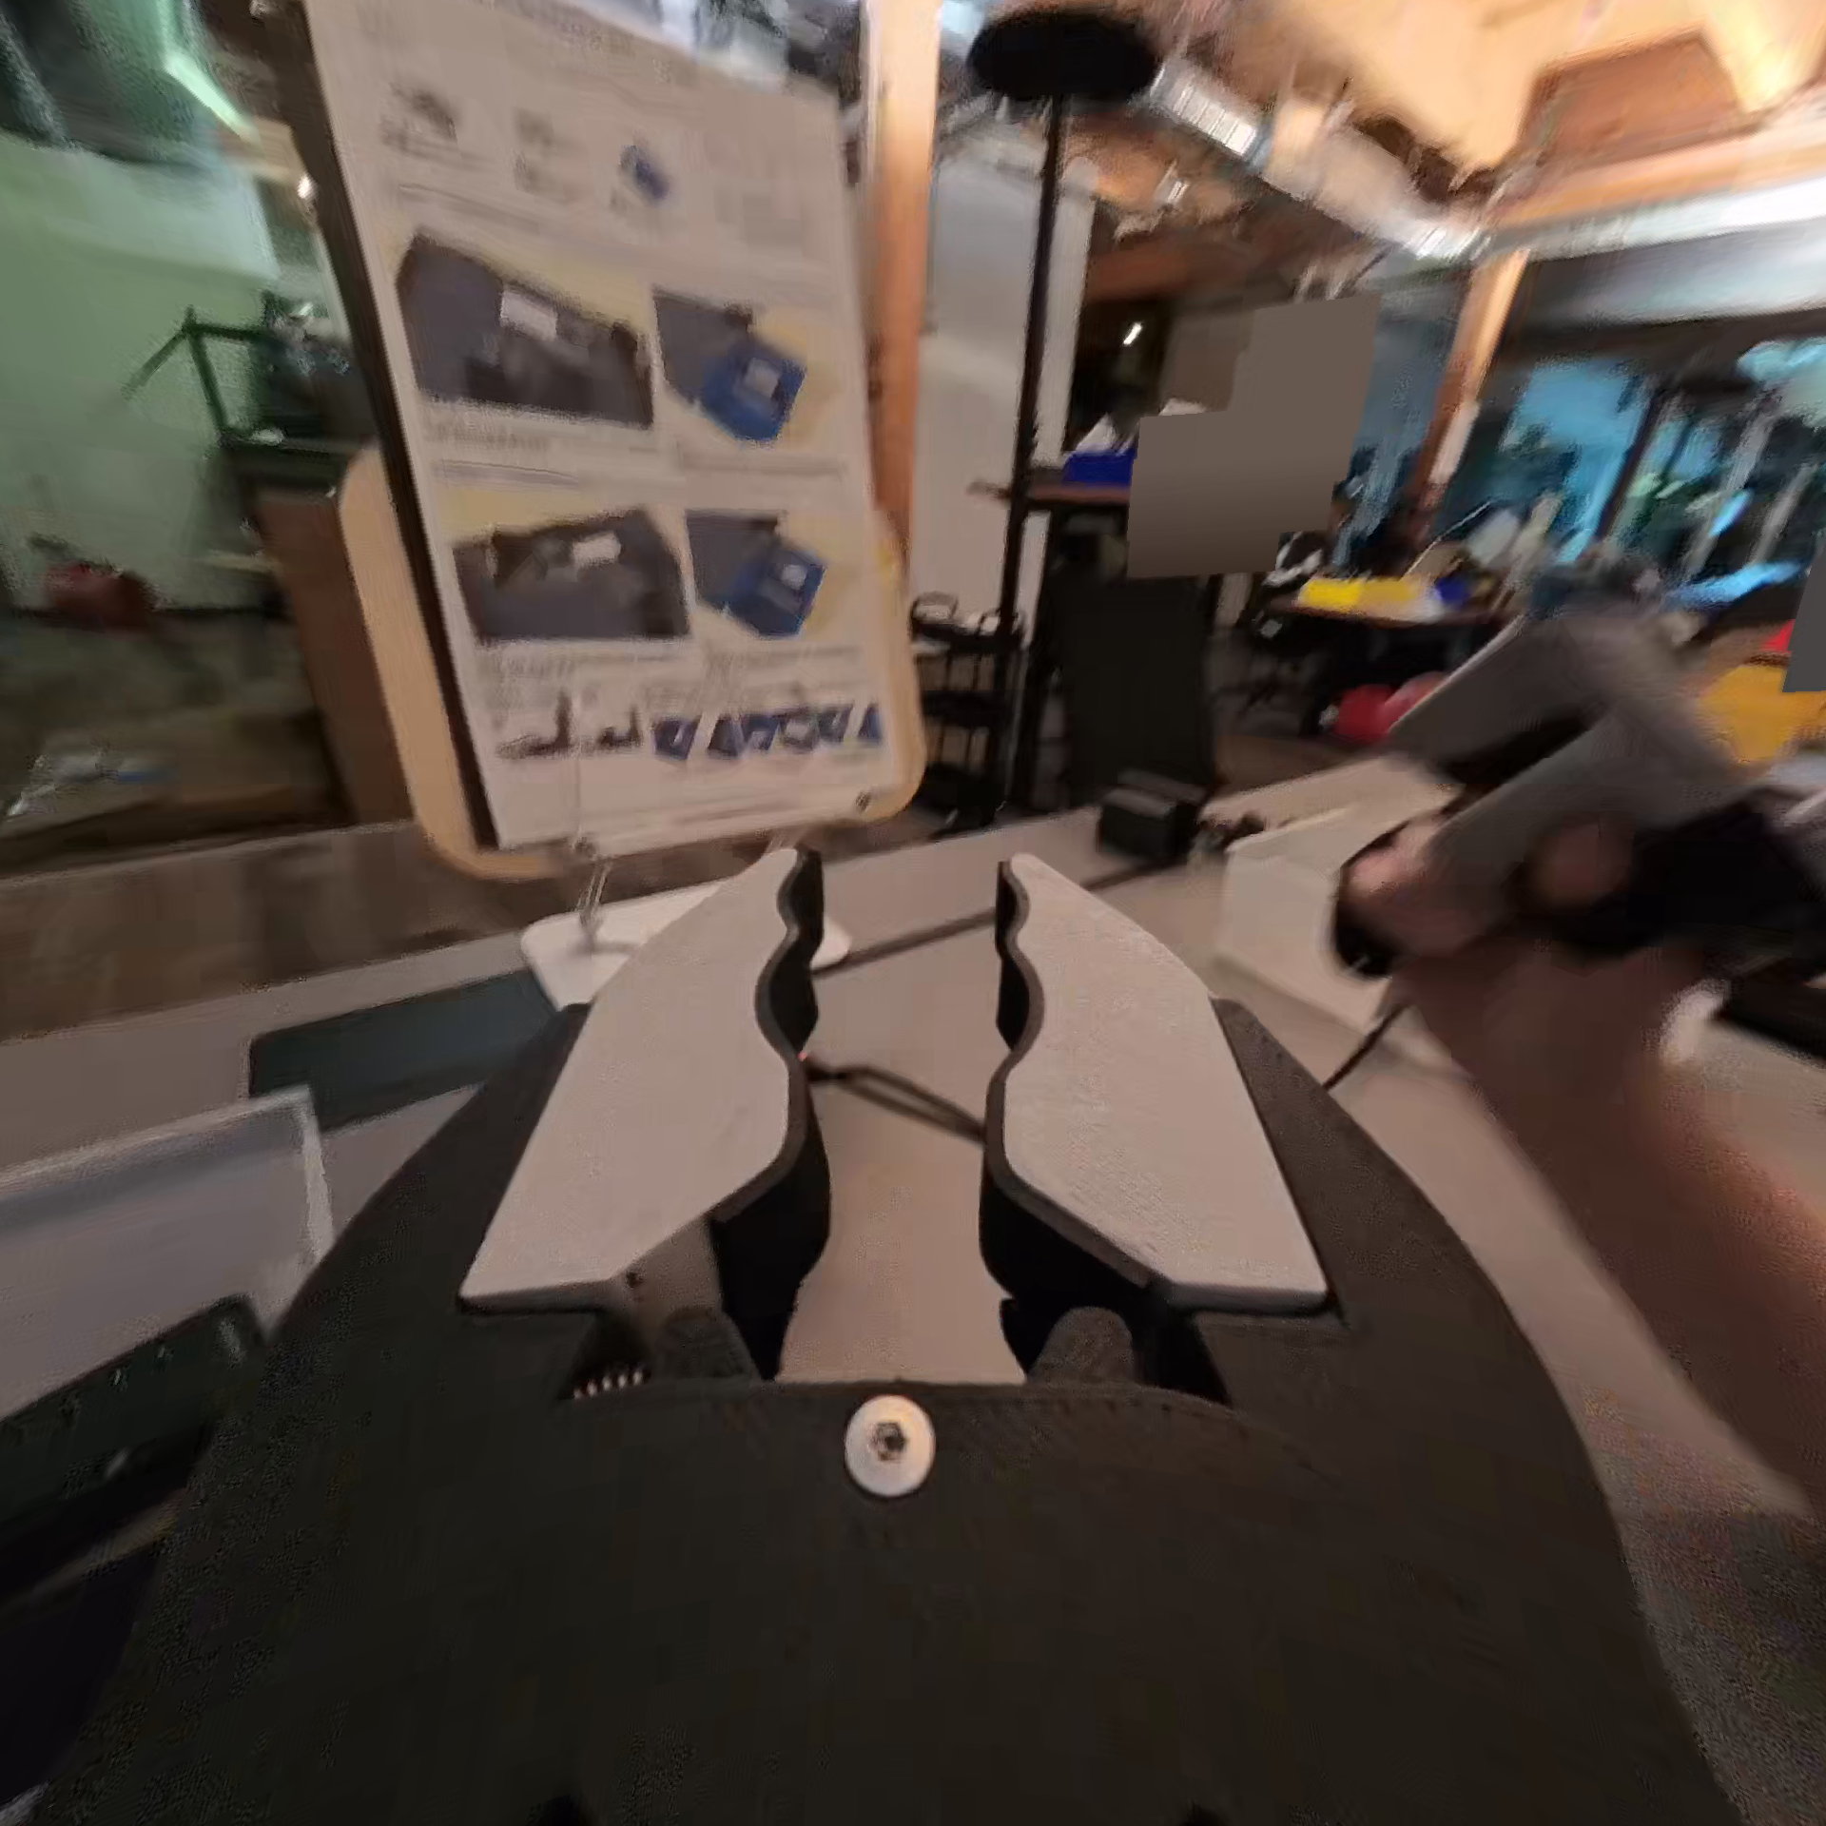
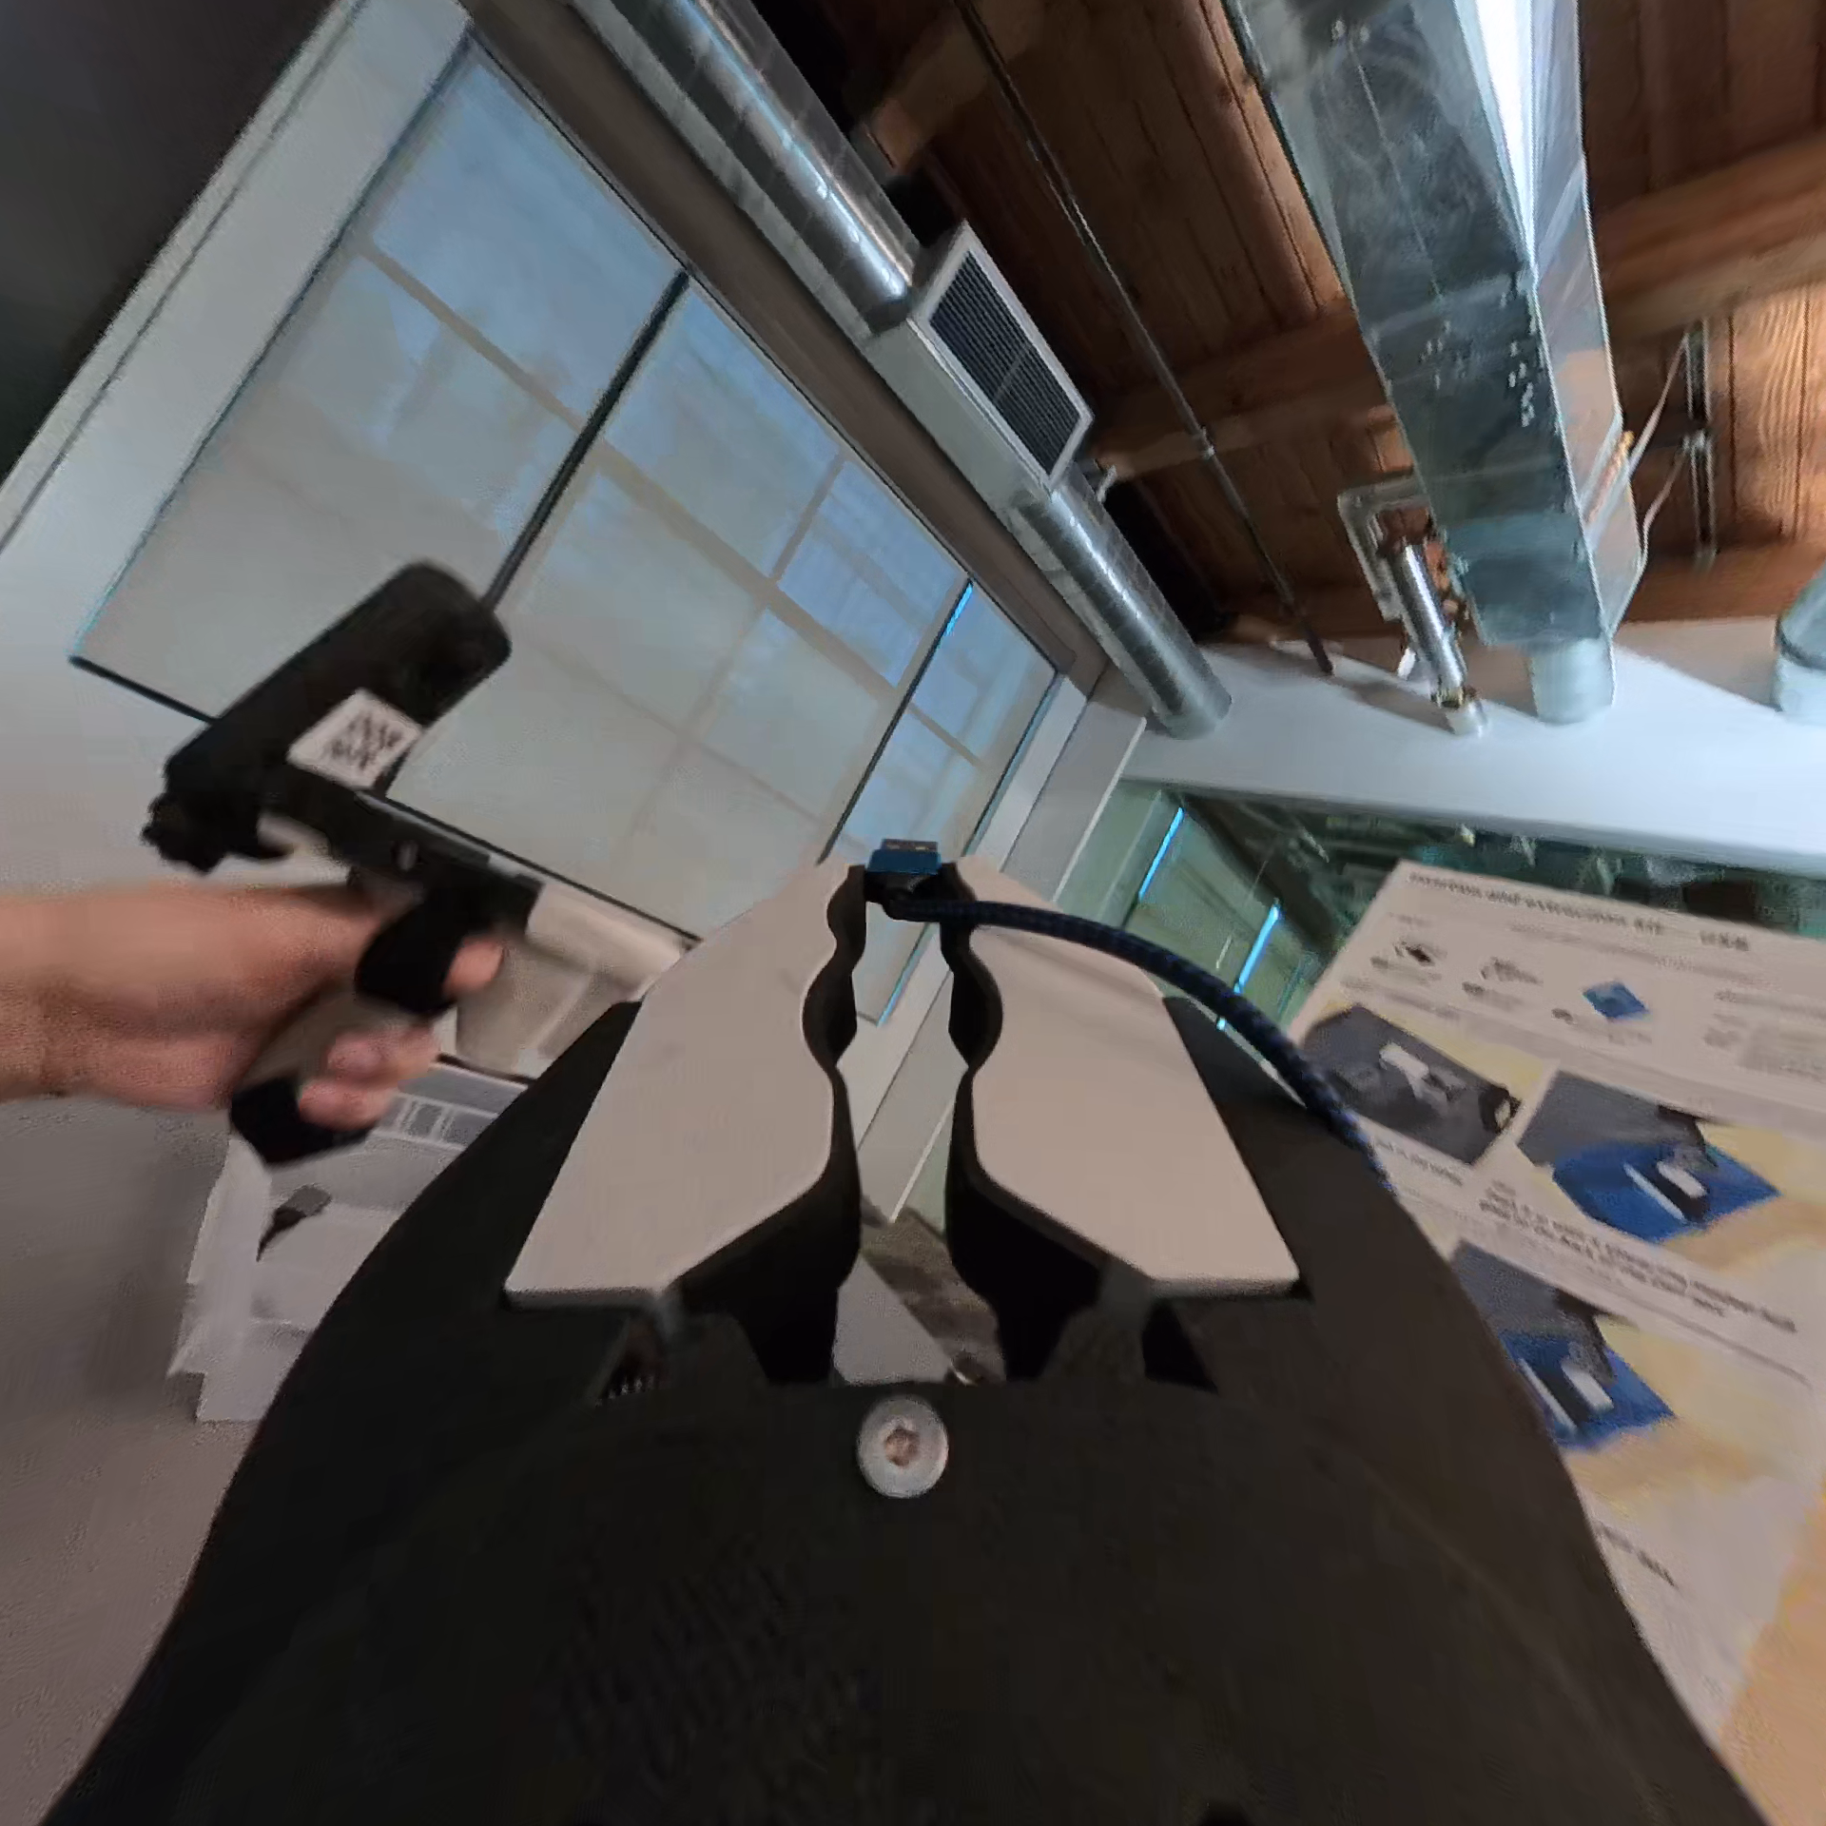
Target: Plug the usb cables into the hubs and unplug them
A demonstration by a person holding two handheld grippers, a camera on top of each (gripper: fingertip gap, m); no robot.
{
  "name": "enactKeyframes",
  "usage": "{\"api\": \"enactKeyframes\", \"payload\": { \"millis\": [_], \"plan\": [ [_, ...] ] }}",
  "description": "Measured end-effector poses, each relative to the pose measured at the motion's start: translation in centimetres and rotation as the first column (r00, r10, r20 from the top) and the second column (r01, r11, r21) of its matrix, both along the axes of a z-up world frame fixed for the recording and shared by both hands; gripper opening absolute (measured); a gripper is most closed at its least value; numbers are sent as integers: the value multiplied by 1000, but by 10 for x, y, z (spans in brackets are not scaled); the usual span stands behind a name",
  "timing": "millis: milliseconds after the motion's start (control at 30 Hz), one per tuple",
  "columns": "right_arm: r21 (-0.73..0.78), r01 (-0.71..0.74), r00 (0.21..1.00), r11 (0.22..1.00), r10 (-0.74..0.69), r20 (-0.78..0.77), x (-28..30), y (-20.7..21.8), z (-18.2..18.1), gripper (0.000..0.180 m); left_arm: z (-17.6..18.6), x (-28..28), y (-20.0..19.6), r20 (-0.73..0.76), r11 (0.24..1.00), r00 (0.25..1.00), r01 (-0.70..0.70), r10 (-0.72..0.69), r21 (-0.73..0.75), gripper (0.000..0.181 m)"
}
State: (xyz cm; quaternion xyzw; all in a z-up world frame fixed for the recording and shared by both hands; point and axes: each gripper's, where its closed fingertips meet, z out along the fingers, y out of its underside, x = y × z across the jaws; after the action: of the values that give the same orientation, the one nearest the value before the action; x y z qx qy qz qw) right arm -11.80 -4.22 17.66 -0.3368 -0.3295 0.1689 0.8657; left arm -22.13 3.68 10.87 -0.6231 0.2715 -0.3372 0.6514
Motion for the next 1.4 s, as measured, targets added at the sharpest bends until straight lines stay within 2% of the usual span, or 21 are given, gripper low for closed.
{"api": "enactKeyframes", "payload": {
  "millis": [100,167,267,333,433,633,767,1000,1100,1200,1300,1400],
  "plan": [
    [-21,29,1000,999,-30,-10,19,7,4,14,-64,31,31,-42,992,998,29,-35,-123,56],
    [-29,54,998,998,-53,15,24,11,3,14,-100,44,56,-127,991,992,-15,-2,-133,63],
    [-47,62,997,997,-60,41,30,14,4,14,-142,49,97,-324,994,943,-97,78,-41,59],
    [-60,54,998,997,-51,48,35,13,6,14,-169,56,115,-420,995,906,-82,53,-52,58],
    [-103,40,997,994,-33,66,43,13,8,14,-195,62,138,-482,992,876,-88,32,-94,61],
    [-153,76,996,985,-67,64,60,25,5,14,-210,75,160,-501,992,865,-34,-33,-124,74],
    [-163,88,995,983,-80,55,66,31,3,14,-213,84,167,-523,993,850,-4,-57,-114,73],
    [-188,122,991,975,-110,73,70,42,-6,14,-226,96,172,-591,988,798,33,-117,-151,58],
    [-195,132,989,972,-117,88,69,45,-9,14,-228,101,169,-589,982,791,76,-166,-175,40],
    [-213,149,985,966,-127,113,69,51,-16,14,-227,104,165,-544,966,809,113,-224,-231,26],
    [-255,155,985,954,-128,118,68,60,-24,14,-227,104,164,-518,959,824,97,-228,-268,26],
    [-311,158,985,937,-129,112,68,71,-34,14,-220,110,155,-423,934,862,142,-280,-328,26]
  ]
}}
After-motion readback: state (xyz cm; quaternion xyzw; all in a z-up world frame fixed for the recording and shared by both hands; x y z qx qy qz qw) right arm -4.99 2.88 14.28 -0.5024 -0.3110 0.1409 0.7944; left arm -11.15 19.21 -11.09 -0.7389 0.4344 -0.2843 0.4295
